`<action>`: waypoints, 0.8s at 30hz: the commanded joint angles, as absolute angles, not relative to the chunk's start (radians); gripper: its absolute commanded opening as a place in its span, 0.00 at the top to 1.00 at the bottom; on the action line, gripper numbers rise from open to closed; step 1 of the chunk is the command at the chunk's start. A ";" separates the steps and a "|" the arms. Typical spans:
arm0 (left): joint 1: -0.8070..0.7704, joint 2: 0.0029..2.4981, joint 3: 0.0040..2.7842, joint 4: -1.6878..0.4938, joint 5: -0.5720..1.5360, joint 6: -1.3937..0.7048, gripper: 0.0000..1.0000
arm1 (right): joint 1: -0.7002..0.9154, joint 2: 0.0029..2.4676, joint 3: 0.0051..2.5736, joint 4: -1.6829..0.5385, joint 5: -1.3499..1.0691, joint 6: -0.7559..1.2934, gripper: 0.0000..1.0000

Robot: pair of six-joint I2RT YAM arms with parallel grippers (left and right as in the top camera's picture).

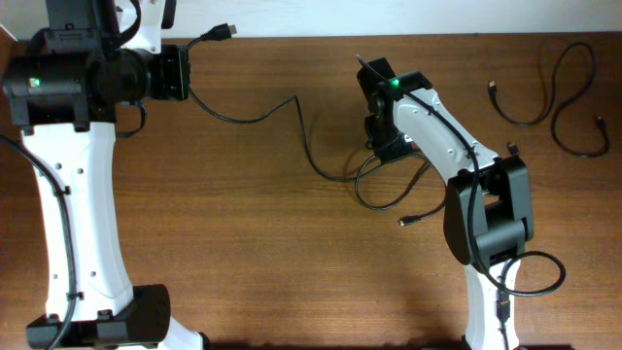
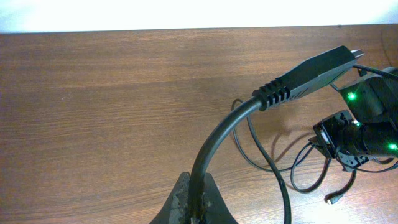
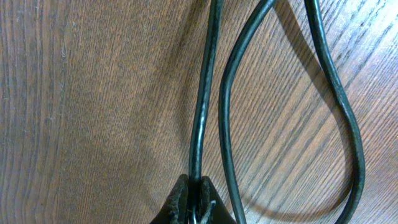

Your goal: Untangle cables

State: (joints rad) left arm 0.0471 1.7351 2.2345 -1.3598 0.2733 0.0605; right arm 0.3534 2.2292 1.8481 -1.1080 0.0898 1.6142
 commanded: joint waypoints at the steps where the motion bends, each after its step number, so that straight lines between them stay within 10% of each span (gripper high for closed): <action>1: 0.047 1.713 2.239 -1.360 0.281 0.077 1.00 | 0.359 2.223 1.859 -1.103 0.109 1.494 0.96; 16: 0.047 1.713 2.239 -1.355 0.267 0.084 1.00 | 0.359 2.127 2.728 -1.210 0.532 0.599 0.96; 24: 0.047 1.713 2.239 -1.360 0.247 0.084 1.00 | 0.358 2.103 3.141 -1.272 0.896 0.459 0.96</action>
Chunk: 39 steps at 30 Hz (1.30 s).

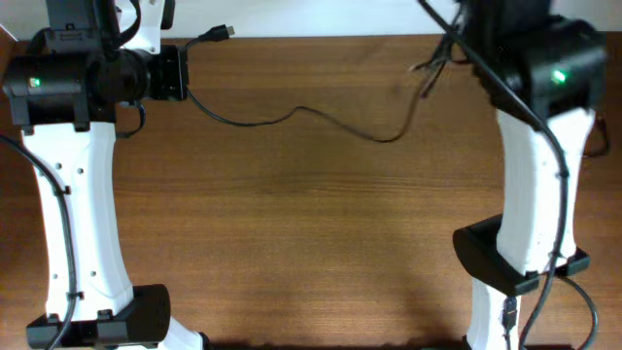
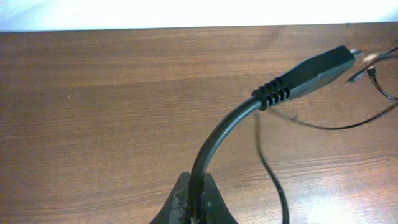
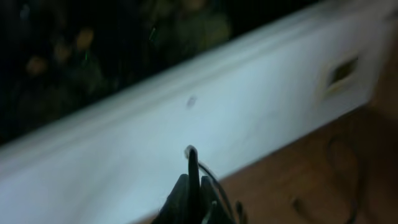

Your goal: Untangle cables

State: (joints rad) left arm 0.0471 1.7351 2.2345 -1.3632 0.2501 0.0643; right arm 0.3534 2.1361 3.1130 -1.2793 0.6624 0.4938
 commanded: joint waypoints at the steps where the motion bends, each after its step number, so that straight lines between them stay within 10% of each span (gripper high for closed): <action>1: 0.047 1.713 2.239 -1.356 0.246 0.084 1.00 | 0.358 2.086 3.141 -1.267 0.956 0.459 0.96; 18: 0.047 1.713 2.239 -1.174 0.095 0.084 1.00 | 0.289 1.790 3.131 -1.235 0.965 0.435 0.96; 21: 0.048 1.713 2.239 -1.160 -0.019 0.084 1.00 | 0.125 1.790 3.071 -1.192 0.620 0.416 0.96; 33: 0.152 1.941 2.239 -1.035 -0.390 0.118 1.00 | -0.094 1.618 1.674 -0.367 0.566 -0.050 0.96; 39: 0.178 1.943 2.239 -1.041 -0.378 0.118 1.00 | -0.259 1.296 1.554 -0.303 0.648 -0.014 0.96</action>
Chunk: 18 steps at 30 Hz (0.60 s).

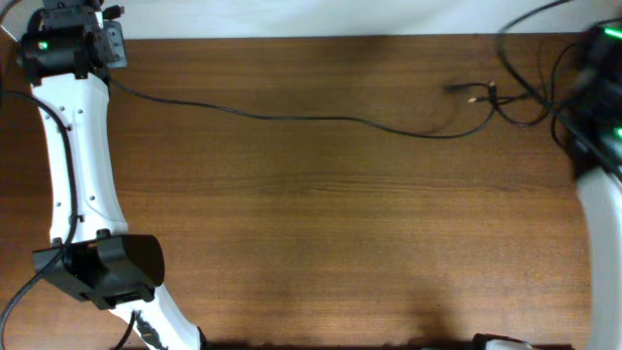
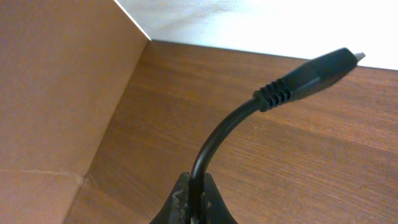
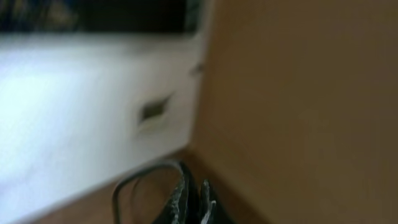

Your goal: Untangle cables

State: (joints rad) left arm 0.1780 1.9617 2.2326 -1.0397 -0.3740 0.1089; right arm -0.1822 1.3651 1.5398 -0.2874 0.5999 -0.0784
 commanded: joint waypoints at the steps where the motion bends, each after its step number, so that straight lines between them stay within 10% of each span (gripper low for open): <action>1: 0.178 1.943 2.239 -1.045 -0.378 0.118 1.00 | -0.315 1.283 1.554 -0.326 0.648 0.030 0.96; 11: 0.179 1.943 2.239 -1.048 -0.328 0.118 1.00 | -0.703 1.082 1.256 -0.216 0.580 0.168 0.96; 18: 0.178 1.943 2.239 -1.050 -0.239 0.118 1.00 | -0.680 1.275 1.251 -0.427 0.275 0.536 0.94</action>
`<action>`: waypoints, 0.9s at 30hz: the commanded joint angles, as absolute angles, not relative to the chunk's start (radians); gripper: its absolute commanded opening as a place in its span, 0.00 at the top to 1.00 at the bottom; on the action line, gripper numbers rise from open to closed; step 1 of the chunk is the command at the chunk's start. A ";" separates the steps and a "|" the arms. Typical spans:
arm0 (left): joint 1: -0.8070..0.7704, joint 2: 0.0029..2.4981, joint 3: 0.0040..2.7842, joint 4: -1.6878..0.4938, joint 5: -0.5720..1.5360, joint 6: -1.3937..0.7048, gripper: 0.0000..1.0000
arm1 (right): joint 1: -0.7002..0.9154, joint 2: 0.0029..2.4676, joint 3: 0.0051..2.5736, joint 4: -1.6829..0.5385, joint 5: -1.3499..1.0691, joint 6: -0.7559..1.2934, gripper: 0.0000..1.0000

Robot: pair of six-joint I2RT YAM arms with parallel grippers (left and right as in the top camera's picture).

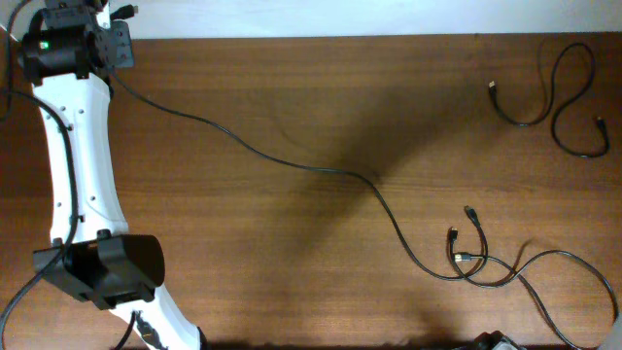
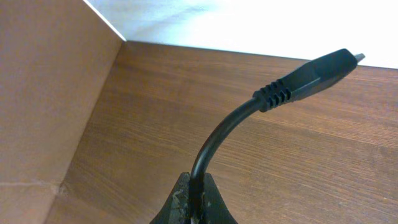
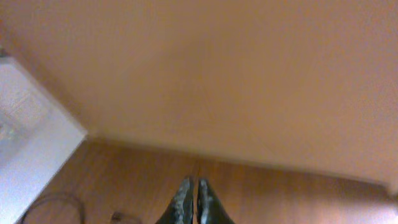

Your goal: Untangle cables

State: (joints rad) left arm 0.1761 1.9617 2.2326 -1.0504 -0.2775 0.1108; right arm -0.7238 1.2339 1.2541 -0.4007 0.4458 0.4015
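Observation:
A long black cable point(image 1: 292, 163) runs from the back-left corner diagonally to a tangle point(image 1: 466, 264) of thin cables with small plugs at the front right. My left gripper point(image 1: 119, 46) point(image 2: 196, 180) is shut on the long cable just behind its black plug point(image 2: 311, 74), which sticks up free. Strands leave the tangle toward the right edge. My right gripper point(image 3: 194, 182) is outside the overhead view. Its fingers are pressed together and a thin line rises from between them, apparently a cable strand.
A separate looped black cable point(image 1: 559, 92) lies at the back right. A brown board point(image 2: 43, 93) walls the table's left side, and another point(image 3: 217, 74) fills the right wrist view. The white wall runs along the back edge.
The tangle was near the back right with the long cable stretched along the back. Now it lies at the front right and the cable sags diagonally. The right arm has left the overhead view.
The right gripper was shut on a strand in the tangle at mid-table while the left held the plug end at the back left. Then the right held the tangle high at the back. Then both arms were far apart with the cable taut; now it lies slack.

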 commanded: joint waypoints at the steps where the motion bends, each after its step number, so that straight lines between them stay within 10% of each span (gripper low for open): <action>1: 0.175 1.943 2.239 -1.052 -0.239 0.118 1.00 | -0.649 1.286 1.251 -0.453 0.220 0.537 0.56; 2: 0.170 1.943 2.239 -1.050 -0.239 0.118 1.00 | -0.594 1.287 1.251 -0.530 0.179 0.537 0.02; 10: 0.165 1.943 2.239 -1.048 -0.184 0.118 1.00 | -0.457 1.290 1.251 -1.150 0.208 1.063 0.01; 27: 0.164 1.943 2.239 -1.052 -0.160 0.118 1.00 | -0.458 1.776 1.161 -1.132 0.267 1.289 0.01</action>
State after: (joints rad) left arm 0.1650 1.9617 2.2326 -1.0534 -0.1707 0.1123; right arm -0.4610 1.7432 1.1694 -1.1221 0.2710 1.2289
